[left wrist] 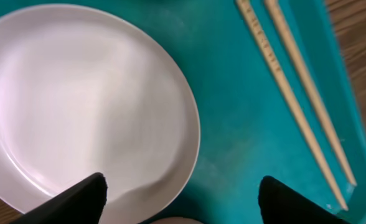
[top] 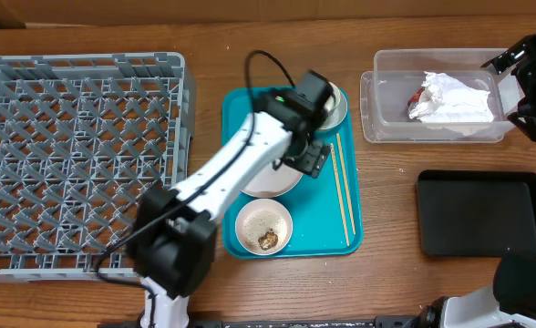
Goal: Sort waste into correct bins and load items into the dishwasher
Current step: 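Reach the left gripper to the white plate's edge and grasp it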
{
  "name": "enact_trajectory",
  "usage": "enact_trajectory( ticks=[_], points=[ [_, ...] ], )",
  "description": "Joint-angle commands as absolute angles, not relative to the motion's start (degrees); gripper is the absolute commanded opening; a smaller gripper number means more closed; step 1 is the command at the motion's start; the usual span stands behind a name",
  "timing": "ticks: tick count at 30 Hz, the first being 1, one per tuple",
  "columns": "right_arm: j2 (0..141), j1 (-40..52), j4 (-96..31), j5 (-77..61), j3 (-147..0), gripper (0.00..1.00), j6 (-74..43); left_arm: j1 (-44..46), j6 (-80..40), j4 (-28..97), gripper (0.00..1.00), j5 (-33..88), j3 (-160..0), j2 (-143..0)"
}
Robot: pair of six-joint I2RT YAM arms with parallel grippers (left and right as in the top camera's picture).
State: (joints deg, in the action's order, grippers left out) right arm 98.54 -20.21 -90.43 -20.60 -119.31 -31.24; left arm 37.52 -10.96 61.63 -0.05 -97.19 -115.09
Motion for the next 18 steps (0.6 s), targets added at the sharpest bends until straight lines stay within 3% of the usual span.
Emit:
enact_trajectory(
  ticks=[1,3,6,9,16,18],
  points=[
    [97.9,-20.3,-90.1,-21.1,-119.5,1.0,-30.2,40.6,-13.0,61.5,0.79,-7.6,-98.3,-118.5],
    [97.9,-20.3,-90.1,-21.1,-119.5,1.0,-30.2,41.7,-14.5,61.1,0.76,-7.8,-98.3,-120.0],
    [97.9,-20.3,-90.1,-21.1,-119.5,1.0,-30.2,42.8,-16.4,60.1,0.59,-8.1,-98.3,-122.5],
    [97.9,-20.3,-90.1,-21.1,-119.5,1.0,-30.2,43.2,-17.0,59.5,0.51,-8.1,-98.3,-125.0],
    [97.9,-20.3,-90.1,-21.1,-119.5,1.0,-30.2,43.1,-17.0,59.5,0.4,-8.1,-98.3,-127.5],
    [97.9,-20.3,-90.1,-21.1,-119.5,1.0,-30.2,43.1,-17.0,59.3,0.32,-8.0,-98.3,-127.5]
  ],
)
